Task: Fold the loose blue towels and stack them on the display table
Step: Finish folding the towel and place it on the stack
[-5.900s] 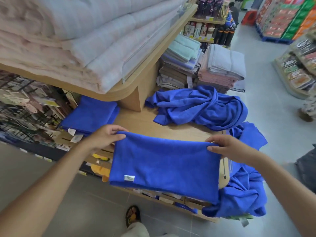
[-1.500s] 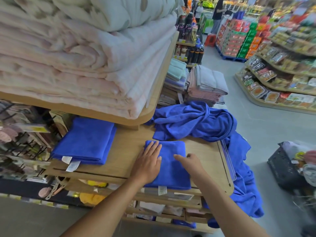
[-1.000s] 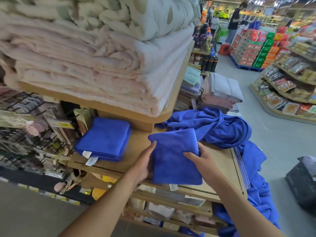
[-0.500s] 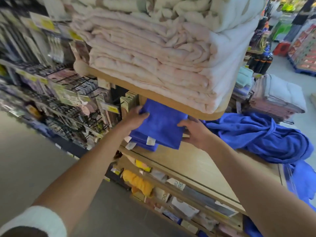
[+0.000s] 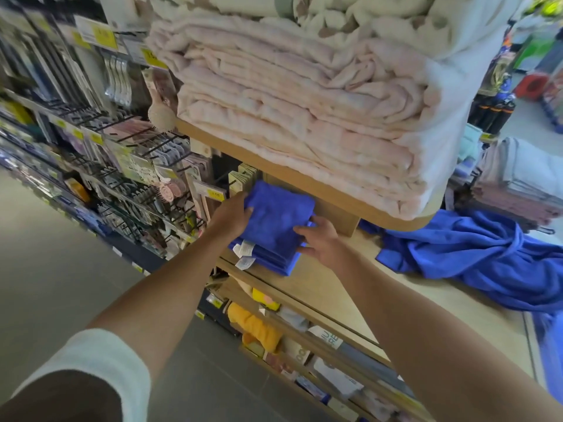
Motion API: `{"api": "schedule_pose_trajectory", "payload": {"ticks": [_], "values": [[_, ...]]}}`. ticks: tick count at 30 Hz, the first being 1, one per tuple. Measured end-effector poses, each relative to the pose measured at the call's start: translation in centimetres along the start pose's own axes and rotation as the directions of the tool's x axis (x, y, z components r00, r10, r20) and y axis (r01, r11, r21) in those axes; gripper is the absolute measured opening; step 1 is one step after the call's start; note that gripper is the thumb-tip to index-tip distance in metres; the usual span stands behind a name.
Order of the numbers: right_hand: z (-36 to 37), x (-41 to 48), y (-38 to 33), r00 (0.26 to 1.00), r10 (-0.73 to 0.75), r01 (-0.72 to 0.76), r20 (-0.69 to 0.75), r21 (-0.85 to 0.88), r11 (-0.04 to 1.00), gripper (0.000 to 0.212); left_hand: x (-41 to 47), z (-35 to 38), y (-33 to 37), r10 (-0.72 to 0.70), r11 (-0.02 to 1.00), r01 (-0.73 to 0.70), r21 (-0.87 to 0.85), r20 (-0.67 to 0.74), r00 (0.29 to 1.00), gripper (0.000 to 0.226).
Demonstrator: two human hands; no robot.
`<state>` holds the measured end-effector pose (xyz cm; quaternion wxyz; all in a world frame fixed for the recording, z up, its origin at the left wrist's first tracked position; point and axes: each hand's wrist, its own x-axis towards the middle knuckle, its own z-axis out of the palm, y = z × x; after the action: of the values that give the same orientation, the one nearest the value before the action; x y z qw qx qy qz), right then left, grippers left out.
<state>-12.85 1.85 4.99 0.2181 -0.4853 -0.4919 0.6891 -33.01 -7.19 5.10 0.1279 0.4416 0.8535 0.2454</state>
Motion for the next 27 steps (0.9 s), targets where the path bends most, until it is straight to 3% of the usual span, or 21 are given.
{"api": "schedule_pose_trajectory", "payload": {"ticks": [2,4,6,9,12,15,18,20,23,25,27], "values": [[-0.7,-0.1,-0.1,0.999,-0.038,0.038,-0.018,-0.024,0.999,0.041,-0.6,-0.1,0.7,0.031,0.995,-0.029,0.092,-0.021,0.999,0.057],[-2.4,-0.4,0.1,0.991,-0.128,0.121,-0.041,-0.134,0.984,0.019,-1.8,0.1,2.4,0.139,0.959,-0.108,0.263,-0.104,0.985,0.055],[-5.0,-0.9,1.3,0.967,-0.25,0.23,-0.056,-0.24,0.943,0.017,-3.7,1.3,5.0,0.352,0.894,-0.256,0.367,-0.225,0.908,0.047],[-10.1,-2.0,4.4,0.893,-0.44,0.348,-0.095,-0.473,0.809,0.027,-6.6,5.5,9.5,0.582,0.809,-0.5,0.308,-0.302,0.755,0.034],[-15.4,-3.7,7.9,0.831,-0.55,0.366,-0.081,-0.665,0.651,0.031,-8.8,11.2,12.7,0.637,0.768,-0.615,0.178,-0.117,0.762,0.037],[-20.6,-5.4,11.2,0.775,-0.628,0.329,-0.073,-0.802,0.499,0.022,-9.7,16.5,14.4,0.618,0.77,-0.627,0.123,0.101,0.779,0.047],[-24.2,-7.3,13.2,0.765,-0.642,0.293,-0.061,-0.854,0.431,0.022,-9.9,20.5,15.8,0.565,0.771,-0.615,0.168,0.267,0.781,0.053],[-25.5,-8.0,12.9,0.777,-0.629,0.299,-0.021,-0.867,0.399,0.021,-10.0,22.0,16.7,0.53,0.771,-0.598,0.217,0.301,0.793,0.056],[-27.4,-7.9,10.1,0.772,-0.63,0.274,-0.079,-0.853,0.443,0.029,-10.1,22.7,17.6,0.533,0.782,-0.58,0.23,0.237,0.812,0.056],[-29.1,-7.1,6.8,0.693,-0.666,0.237,-0.277,-0.785,0.573,0.045,-10.0,23.1,17.6,0.551,0.775,-0.585,0.238,0.201,0.81,0.052],[-30.9,-5.8,2.9,0.63,-0.595,0.194,-0.499,-0.641,0.743,0.062,-9.9,23.4,17.5,0.558,0.773,-0.587,0.241,0.181,0.81,0.051]]}}
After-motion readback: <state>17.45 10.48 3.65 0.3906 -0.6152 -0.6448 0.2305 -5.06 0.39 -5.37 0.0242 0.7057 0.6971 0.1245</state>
